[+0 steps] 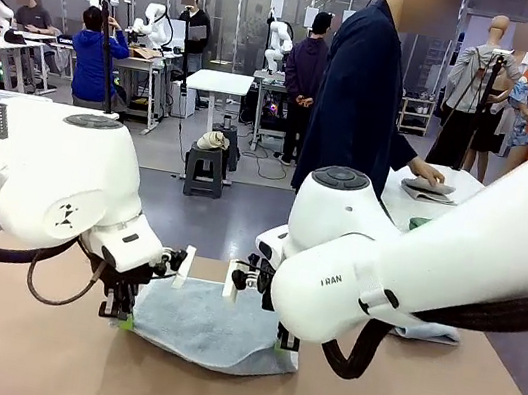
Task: Fold the towels and place them in the basket.
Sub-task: When a person lays out a Towel with hook on the table, fold it in half twice.
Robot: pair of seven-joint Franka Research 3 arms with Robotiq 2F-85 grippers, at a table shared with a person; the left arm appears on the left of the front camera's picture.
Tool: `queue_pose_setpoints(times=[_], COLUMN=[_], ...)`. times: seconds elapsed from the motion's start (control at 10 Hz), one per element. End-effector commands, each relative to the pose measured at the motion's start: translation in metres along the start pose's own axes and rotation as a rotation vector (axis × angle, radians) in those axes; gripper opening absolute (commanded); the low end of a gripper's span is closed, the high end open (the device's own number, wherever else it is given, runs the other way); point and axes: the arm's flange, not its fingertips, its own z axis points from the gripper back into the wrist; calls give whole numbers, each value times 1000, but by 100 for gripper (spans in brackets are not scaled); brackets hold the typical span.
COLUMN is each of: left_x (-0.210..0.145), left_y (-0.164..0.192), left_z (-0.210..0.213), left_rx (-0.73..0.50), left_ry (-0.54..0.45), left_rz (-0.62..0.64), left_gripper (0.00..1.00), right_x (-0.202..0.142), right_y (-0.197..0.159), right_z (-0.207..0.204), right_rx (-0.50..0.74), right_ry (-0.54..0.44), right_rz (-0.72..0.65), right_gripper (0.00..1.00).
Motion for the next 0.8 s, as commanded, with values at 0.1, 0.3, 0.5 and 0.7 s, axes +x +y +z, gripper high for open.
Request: queue_pose_setpoints(times=[0.1, 0.3, 0.5, 0.7], left_x=[6, 16, 17, 17], left_y=[47, 73, 101, 125], left_z=[7, 11, 13, 14], left_rx=[-23, -25, -24, -23], left_ry=[15, 41, 53, 50], left_rz=[-6, 5, 29, 51], left_gripper=[3, 3, 3, 3], right_x=[6, 10, 8, 8], right_y=[-47, -70, -97, -120], right_z=[-9, -9, -7, -9], right_rx=[15, 0, -22, -25], right_ry=[-13, 4, 22, 34], right_rz=[9, -18, -43, -61], right_gripper=[5, 5, 5, 5])
